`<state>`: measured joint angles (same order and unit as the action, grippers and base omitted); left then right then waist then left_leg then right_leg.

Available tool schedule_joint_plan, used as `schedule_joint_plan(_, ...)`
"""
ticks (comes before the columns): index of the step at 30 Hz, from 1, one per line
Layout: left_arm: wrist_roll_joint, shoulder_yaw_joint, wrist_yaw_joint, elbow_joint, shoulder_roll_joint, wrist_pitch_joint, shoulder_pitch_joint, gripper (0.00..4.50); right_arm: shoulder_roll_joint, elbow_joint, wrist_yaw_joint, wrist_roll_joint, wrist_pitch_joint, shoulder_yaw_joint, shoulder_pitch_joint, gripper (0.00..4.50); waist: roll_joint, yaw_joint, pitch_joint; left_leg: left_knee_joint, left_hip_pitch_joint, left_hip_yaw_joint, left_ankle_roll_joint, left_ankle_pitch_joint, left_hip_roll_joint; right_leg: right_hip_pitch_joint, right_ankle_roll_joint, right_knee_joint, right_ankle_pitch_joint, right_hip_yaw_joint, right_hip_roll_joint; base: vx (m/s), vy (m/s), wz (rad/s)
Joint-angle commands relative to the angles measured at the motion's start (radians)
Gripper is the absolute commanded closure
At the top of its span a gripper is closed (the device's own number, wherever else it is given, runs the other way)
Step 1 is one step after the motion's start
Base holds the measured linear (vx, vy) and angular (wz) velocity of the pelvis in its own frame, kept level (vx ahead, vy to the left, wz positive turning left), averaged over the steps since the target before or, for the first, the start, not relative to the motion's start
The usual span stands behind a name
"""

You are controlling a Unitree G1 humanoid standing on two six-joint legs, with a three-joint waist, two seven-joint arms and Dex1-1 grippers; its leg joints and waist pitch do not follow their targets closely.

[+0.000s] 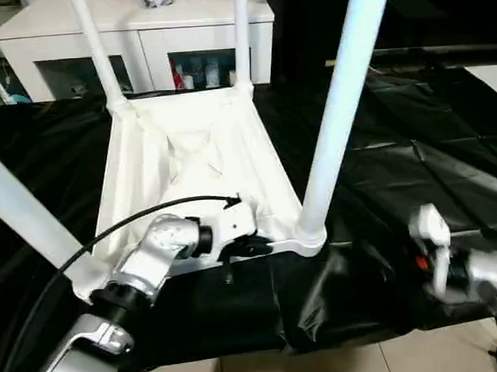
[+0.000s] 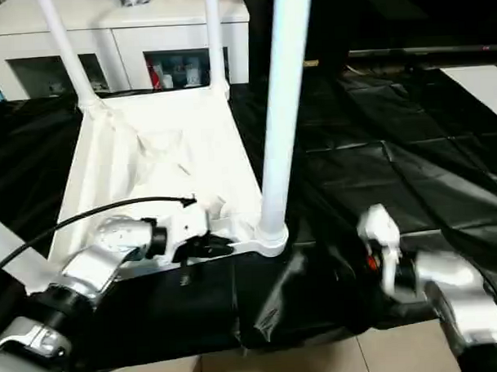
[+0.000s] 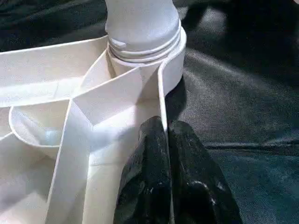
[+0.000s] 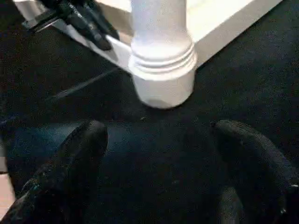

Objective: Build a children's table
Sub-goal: Rotate leg to tighten

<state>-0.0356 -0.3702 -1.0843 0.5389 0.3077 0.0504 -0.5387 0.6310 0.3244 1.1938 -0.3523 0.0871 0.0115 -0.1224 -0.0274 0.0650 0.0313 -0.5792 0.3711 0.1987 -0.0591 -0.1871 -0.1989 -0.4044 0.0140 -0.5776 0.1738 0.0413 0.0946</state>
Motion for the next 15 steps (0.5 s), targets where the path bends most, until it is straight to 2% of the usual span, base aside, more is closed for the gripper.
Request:
schedule_joint_plan(1, -0.001, -0.029, -0.039, -0.001, -0.006, 0.023, 0.007, 4.50, -0.005, -0.048, -0.008, -0.010, 0.012, 0.008, -0.003, 0.54, 0.016, 0.001, -0.049, 0.064, -0.008, -0.007, 0.108, -0.231, -0.034, 0.045, -0.246, 0.061, 0.195, -0.022, 0.039, 0.000, 0.000, 0.00)
schedule_joint_plan(3, 0.000, -0.034, -0.061, -0.004, 0.004, 0.032, 0.004, 4.50, -0.012, -0.059, -0.014, -0.012, 0.017, 0.009, 0.001, 0.54, 0.015, -0.001, -0.048, 0.066, -0.008, -0.008, 0.099, -0.237, -0.034, 0.043, -0.239, 0.063, 0.222, -0.022, 0.039, 0.000, 0.000, 0.00)
schedule_joint_plan(4, 0.003, -0.035, -0.073, -0.010, 0.012, 0.031, 0.004, 4.50, -0.018, -0.068, -0.023, -0.012, 0.019, 0.008, 0.004, 0.54, 0.008, 0.001, -0.049, 0.067, -0.011, -0.010, 0.087, -0.240, -0.035, 0.042, -0.233, 0.062, 0.230, -0.023, 0.038, 0.000, 0.000, 0.00)
schedule_joint_plan(6, 0.003, -0.037, -0.088, -0.029, 0.028, 0.021, 0.007, 4.50, -0.026, -0.083, -0.037, -0.016, 0.023, 0.006, 0.007, 0.54, 0.008, 0.000, -0.051, 0.067, -0.012, -0.010, 0.080, -0.235, -0.035, 0.042, -0.239, 0.060, 0.201, -0.023, 0.037, 0.000, 0.000, 0.00)
schedule_joint_plan(9, -0.016, -0.038, -0.069, -0.041, 0.040, 0.008, 0.009, 4.50, -0.037, -0.094, -0.056, -0.021, 0.027, -0.004, 0.004, 0.54, 0.008, 0.001, -0.053, 0.064, -0.011, -0.010, 0.087, -0.205, -0.035, 0.045, -0.256, 0.052, 0.126, -0.023, 0.036, 0.000, 0.000, 0.00)
schedule_joint_plan(11, -0.006, -0.021, -0.055, -0.049, 0.034, -0.016, 0.011, 4.50, -0.048, -0.113, -0.068, -0.027, 0.040, -0.016, 0.004, 0.54, 0.008, 0.003, -0.052, 0.064, -0.012, -0.008, 0.089, -0.204, -0.034, 0.045, -0.261, 0.051, 0.122, -0.023, 0.036, 0.000, 0.000, 0.00)
schedule_joint_plan(13, 0.016, -0.003, -0.054, -0.072, 0.029, -0.037, 0.018, 4.05, -0.051, -0.134, -0.072, -0.033, 0.050, -0.022, 0.008, 0.50, 0.009, 0.003, -0.051, 0.065, -0.011, -0.009, 0.084, -0.216, -0.034, 0.047, -0.258, 0.053, 0.149, -0.023, 0.038, 0.000, 0.000, 0.00)
schedule_joint_plan(15, 0.038, 0.007, -0.064, -0.109, 0.035, -0.049, 0.029, 3.84, -0.051, -0.156, -0.078, -0.037, 0.056, -0.025, 0.014, 0.50, 0.011, 0.002, -0.052, 0.065, -0.012, -0.010, 0.082, -0.215, -0.035, 0.046, -0.251, 0.054, 0.156, -0.023, 0.038, 0.000, 0.000, 0.00)
